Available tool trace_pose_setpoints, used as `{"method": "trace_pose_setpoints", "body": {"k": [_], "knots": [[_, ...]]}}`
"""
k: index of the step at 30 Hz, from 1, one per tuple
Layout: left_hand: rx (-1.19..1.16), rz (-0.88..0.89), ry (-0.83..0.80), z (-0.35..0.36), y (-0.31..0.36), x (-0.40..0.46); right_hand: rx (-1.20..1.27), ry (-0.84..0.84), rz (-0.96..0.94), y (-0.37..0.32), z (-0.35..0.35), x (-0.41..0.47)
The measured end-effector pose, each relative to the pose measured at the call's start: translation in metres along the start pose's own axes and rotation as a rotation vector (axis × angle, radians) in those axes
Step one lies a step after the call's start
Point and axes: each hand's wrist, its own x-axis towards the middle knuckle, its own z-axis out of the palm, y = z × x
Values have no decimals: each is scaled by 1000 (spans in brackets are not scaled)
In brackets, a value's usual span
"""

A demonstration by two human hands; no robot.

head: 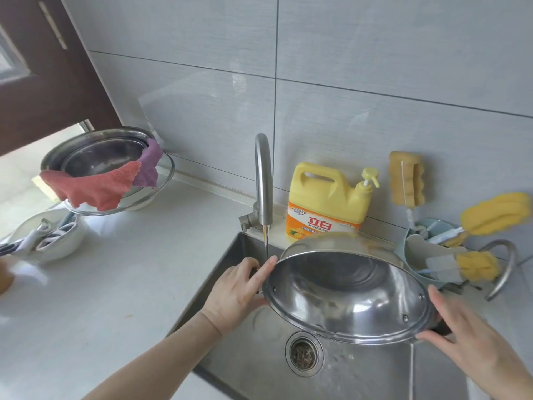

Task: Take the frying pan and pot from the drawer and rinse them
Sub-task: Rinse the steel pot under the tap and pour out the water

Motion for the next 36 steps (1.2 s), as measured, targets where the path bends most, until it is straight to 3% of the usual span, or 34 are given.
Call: {"method": "trace_pose_setpoints", "body": {"k": [7, 22, 30, 36], "knots": [[26, -73, -42, -14, -22, -16, 124, -159, -5, -13, 20, 28], [100, -319, -83, -80, -88, -105, 191, -88, -384, -88, 93, 117], [69, -318, -119, -70, -88, -92, 195, -88, -345, -74, 93, 108], [68, -222, -116, -33, -65, -50, 143, -120, -181, -35, 66, 75]]}}
